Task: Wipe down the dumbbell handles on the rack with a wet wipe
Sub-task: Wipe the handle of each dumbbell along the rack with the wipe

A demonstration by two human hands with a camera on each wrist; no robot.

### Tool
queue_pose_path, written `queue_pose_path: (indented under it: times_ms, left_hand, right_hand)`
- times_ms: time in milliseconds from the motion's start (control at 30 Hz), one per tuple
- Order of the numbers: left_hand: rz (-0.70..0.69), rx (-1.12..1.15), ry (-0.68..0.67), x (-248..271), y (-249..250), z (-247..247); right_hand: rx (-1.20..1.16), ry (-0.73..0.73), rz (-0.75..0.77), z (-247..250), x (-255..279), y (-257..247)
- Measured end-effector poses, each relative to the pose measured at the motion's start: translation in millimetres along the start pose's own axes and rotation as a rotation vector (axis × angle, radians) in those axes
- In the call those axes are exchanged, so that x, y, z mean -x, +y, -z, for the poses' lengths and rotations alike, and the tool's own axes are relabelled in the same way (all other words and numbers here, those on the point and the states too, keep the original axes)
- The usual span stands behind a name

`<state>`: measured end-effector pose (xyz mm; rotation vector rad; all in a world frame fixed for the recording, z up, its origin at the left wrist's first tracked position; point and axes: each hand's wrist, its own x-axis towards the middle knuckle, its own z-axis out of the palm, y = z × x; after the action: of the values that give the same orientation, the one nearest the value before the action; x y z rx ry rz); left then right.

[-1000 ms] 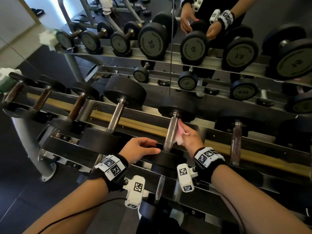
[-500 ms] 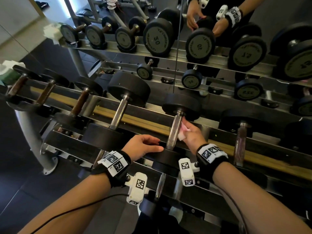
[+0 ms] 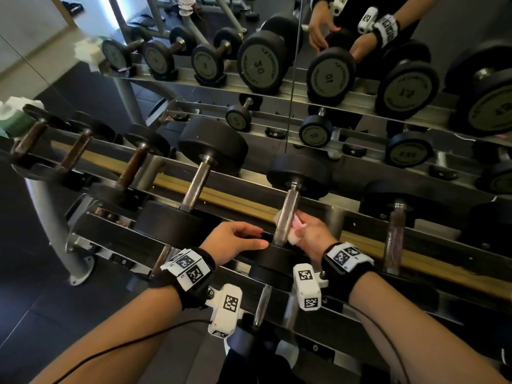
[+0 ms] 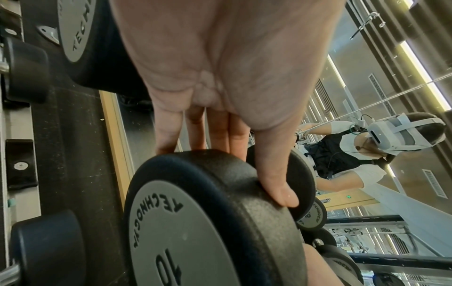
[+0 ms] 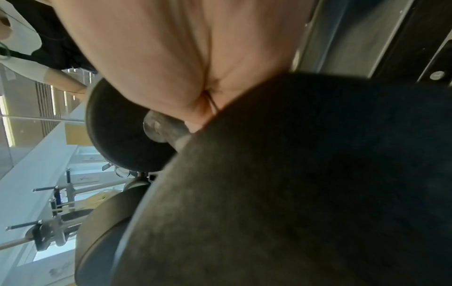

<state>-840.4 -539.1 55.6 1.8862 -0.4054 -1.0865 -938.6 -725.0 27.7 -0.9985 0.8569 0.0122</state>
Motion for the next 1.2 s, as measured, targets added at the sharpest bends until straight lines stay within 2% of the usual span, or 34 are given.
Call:
queue_pose_path:
  times_ms: [133, 300, 433, 533, 867, 1033, 1200]
  left_hand:
    - [-0.006, -0.02, 0.012, 1.7, -0.2, -0.8]
    - [-0.009, -0.019, 0.01, 1.9, -2.0, -1.1]
    - [-0.001, -0.032, 0.015, 1.9, -3.2, -0.9]
    - [0.001, -0.031, 0.021, 1.8, -3.7, -1.0]
    - [0.002, -0.017, 0.035, 4.4, -3.3, -3.2]
    - [0.01, -0.013, 0.038, 2.5, -5.6, -2.6]
    - [0.005, -0.013, 0.039, 1.7, -7.9, -3.8]
  right_hand:
    - [-0.005, 0.014, -0.024, 9.5, 5.5, -1.0]
    - [-0.054, -0.055, -0.099, 33.9, 4.9, -2.2]
    - [-0.075, 0.031, -0.103, 14.6, -9.3, -0.1]
    - [0.043, -0.024, -0.088, 2.2, -11.2, 0.5]
    - [-0.029, -0.096, -0.138, 36.2, 8.2, -2.0]
    - [-0.089, 0.059, -0.079, 27.2, -6.5, -6.6]
    - [-0.082, 0.093, -0.089, 11.8, -20.2, -2.0]
